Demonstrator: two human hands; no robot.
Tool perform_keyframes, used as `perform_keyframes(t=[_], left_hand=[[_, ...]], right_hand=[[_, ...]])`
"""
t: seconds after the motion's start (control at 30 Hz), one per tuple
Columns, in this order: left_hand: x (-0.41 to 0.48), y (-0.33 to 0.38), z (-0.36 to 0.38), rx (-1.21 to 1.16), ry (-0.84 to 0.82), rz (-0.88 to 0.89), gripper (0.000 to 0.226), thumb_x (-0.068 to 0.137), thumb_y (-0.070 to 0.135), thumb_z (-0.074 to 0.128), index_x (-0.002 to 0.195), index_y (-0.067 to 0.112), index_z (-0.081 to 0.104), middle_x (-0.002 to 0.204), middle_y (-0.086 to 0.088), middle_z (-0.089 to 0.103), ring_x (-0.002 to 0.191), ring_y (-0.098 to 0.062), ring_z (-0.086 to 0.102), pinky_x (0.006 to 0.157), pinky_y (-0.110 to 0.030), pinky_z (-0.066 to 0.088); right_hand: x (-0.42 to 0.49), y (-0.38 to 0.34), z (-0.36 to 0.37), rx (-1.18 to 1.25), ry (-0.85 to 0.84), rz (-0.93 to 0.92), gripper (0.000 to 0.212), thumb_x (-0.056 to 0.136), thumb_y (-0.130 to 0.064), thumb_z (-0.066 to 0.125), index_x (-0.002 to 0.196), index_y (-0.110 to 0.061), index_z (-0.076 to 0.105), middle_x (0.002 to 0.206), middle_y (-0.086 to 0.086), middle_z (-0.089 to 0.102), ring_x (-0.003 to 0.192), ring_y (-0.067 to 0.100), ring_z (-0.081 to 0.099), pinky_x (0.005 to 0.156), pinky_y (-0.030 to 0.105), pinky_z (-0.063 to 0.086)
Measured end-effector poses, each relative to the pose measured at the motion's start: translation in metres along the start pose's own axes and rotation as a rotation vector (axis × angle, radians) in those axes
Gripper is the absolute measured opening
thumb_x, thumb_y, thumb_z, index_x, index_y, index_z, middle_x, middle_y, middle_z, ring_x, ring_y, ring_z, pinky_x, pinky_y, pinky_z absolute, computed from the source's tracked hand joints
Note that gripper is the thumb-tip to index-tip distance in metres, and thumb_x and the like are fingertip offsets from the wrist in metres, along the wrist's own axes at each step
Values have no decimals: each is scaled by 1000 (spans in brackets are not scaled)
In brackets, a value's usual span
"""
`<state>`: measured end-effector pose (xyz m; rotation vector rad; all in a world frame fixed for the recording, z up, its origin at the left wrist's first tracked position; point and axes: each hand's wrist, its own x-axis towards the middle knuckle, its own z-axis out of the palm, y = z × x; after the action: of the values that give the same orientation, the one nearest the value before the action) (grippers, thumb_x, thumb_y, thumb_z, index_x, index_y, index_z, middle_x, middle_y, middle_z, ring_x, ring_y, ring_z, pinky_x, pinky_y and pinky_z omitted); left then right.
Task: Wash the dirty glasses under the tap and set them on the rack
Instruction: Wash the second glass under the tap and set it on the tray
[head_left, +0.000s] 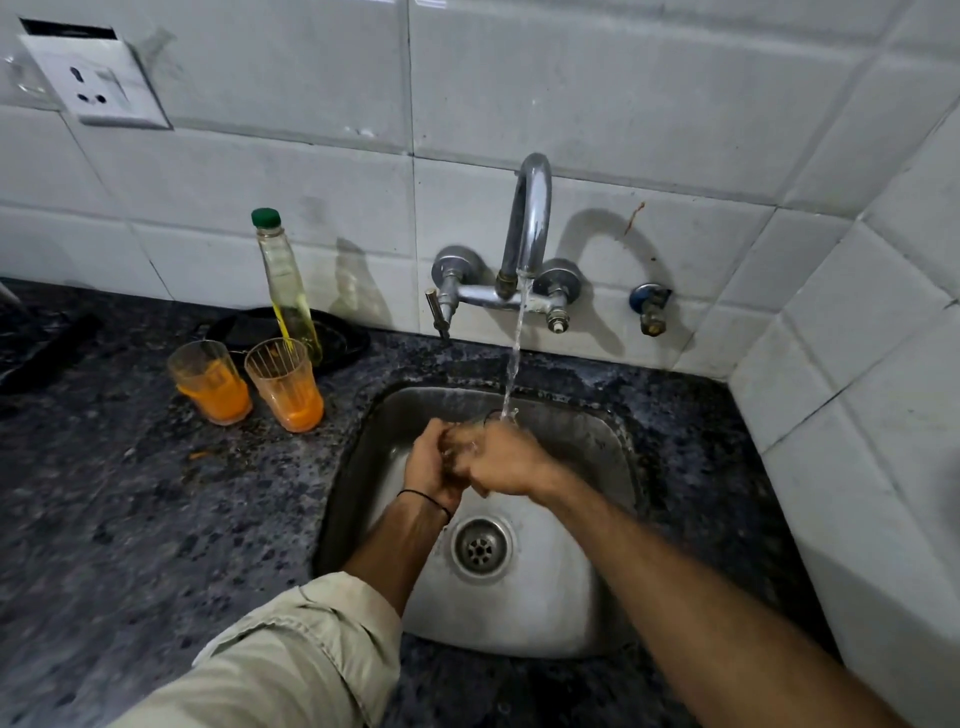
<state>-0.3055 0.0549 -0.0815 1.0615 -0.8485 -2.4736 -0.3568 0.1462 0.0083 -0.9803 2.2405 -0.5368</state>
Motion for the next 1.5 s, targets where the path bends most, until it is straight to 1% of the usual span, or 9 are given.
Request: perform_keyframes(t=[0.17,0.3,0.47,0.6,0.9,1.07,1.23,1.4,1.5], left_hand=[[3,-7,-5,24,105,115,15,85,18,59,81,6,67,72,-8,63,65,-18,59,56,-26,51],[7,9,-4,10,26,30,21,91,18,50,75,8,60,73,-8,56,59,-19,58,58,-28,50],[1,9,0,80,-61,-87,32,95,24,46,71,9,61,67,-10,63,62,-21,61,69,-33,49],[0,8,8,99,-17,-64,29,94,26,50,76,9,65,72,-11,67,63,-23,64,65,-33,52],[12,-5,9,62,173,35,25,95,21,53,77,7,63,61,-6,61,56,-19,57,46,-21,51],[12,5,2,13,97,-98,35,91,35,52,86,3,66,88,-16,68,72,-27,67,69,-35,55],[3,5,9,121,-30,-260,40,97,36,45,87,4,66,81,-17,67,72,-26,64,73,-37,51],[2,7,17,179,38,-177,27,88,27,53,91,3,66,85,-16,67,73,-28,64,70,-36,54],[12,4,9,175,153,-99,16,83,22,58,78,7,63,76,-12,63,58,-22,61,51,-28,51]], right_hand=[[1,-21,38,847,299,375,12,76,-5,57,76,-8,69,79,6,71,76,18,66,70,32,54],[-23,9,51,269,394,-187,31,78,-3,52,98,-13,73,101,1,72,94,12,62,86,21,51],[-20,52,-14,-819,167,-846,47,75,-20,65,121,-9,69,123,9,70,123,26,61,115,60,31],[-15,36,-7,-787,67,-591,56,82,-19,55,138,-24,54,145,-2,54,139,16,44,124,49,9],[-17,-5,64,601,629,142,31,86,-1,53,91,-26,70,96,-4,69,86,13,62,68,19,49],[-33,52,61,-153,659,-427,46,73,4,61,115,-15,64,114,2,66,107,16,58,92,37,52],[-19,80,-13,-897,233,-910,44,79,-17,44,114,-15,71,117,3,72,118,21,64,113,52,38],[-4,43,-3,-807,-11,-428,39,83,-18,56,121,-17,63,129,5,61,128,26,50,117,41,27],[4,43,27,-61,45,-70,45,69,-23,50,111,-26,69,115,4,66,114,27,60,96,40,51]])
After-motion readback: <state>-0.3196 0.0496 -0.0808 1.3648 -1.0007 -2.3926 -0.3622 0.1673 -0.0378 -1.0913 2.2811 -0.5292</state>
